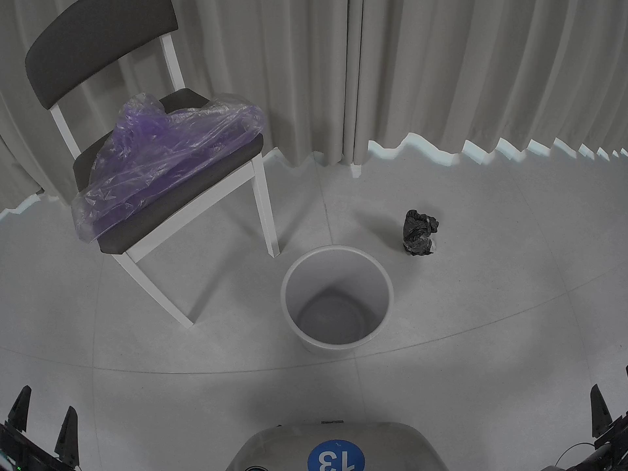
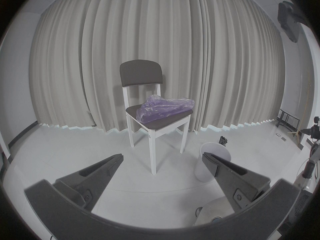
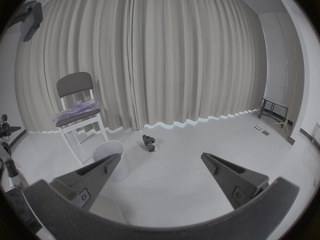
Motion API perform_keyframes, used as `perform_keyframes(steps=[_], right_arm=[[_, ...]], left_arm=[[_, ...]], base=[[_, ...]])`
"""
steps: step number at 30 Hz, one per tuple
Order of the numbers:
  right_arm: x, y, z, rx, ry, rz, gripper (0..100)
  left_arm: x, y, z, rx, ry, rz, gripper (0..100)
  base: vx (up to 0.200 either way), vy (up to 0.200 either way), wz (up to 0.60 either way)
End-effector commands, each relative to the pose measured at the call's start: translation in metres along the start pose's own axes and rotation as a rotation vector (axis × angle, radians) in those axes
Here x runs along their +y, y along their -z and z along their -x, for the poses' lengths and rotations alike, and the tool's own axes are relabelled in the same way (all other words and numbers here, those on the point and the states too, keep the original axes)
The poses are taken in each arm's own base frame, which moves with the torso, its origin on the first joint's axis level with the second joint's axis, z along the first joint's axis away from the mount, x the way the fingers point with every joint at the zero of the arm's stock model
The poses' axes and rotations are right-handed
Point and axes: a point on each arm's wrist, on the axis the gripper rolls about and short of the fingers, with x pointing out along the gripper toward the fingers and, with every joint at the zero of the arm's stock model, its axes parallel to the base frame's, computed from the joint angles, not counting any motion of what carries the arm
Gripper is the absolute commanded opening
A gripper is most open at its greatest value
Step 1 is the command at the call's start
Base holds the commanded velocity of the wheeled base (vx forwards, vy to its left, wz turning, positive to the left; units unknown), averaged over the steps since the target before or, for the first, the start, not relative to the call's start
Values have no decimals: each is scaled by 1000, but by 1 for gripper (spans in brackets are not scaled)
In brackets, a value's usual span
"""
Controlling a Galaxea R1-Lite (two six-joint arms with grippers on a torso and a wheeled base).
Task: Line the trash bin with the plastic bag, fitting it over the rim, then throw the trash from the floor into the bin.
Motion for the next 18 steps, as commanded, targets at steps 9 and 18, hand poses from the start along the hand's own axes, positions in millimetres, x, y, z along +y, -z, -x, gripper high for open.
perform_keyframes(steps=[9,18], right_arm=[[1,1,0,-34,-44,72,100],[6,-70,11,-197,-194,-55,100]], left_arm=[[-4,-62,16,-302,71,61,100],[-6,-72,19,-255,90,-37,100]], base=[[0,0,0],[0,0,0]])
